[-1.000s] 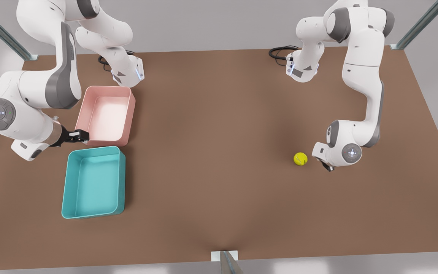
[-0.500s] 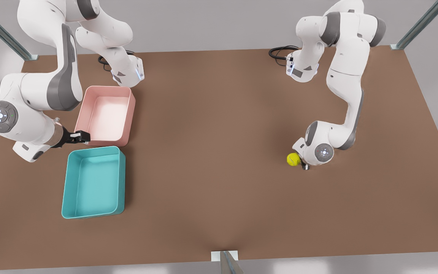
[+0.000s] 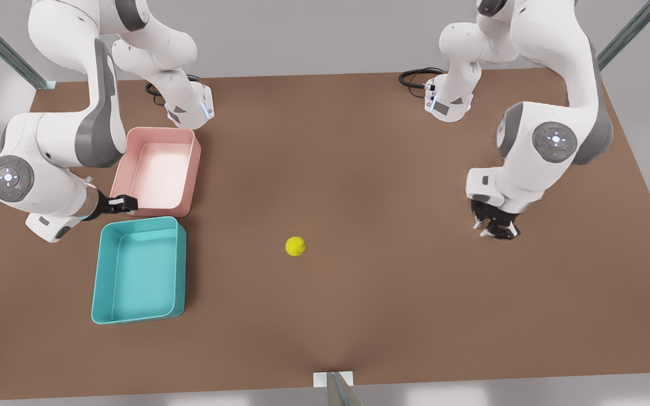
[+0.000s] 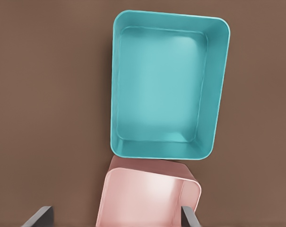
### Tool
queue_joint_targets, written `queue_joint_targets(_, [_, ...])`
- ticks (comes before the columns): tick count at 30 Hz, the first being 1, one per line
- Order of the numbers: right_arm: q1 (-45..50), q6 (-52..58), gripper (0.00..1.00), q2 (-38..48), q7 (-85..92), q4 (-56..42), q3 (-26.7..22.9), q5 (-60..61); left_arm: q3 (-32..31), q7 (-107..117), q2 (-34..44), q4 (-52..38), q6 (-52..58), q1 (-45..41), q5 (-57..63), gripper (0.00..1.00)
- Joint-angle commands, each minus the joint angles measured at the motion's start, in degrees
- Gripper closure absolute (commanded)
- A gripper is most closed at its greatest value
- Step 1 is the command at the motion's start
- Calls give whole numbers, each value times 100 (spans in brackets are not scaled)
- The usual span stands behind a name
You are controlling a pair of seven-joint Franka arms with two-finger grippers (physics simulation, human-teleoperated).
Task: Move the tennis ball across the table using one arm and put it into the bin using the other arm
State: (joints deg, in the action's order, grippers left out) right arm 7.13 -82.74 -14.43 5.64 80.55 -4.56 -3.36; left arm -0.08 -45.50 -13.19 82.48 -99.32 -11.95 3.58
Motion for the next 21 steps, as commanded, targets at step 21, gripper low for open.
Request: queue_joint_targets(21, [2161, -4576, 0, -1888, -3016, 1480, 43, 907, 158, 6220, -9, -267, 1996, 8, -921, 0])
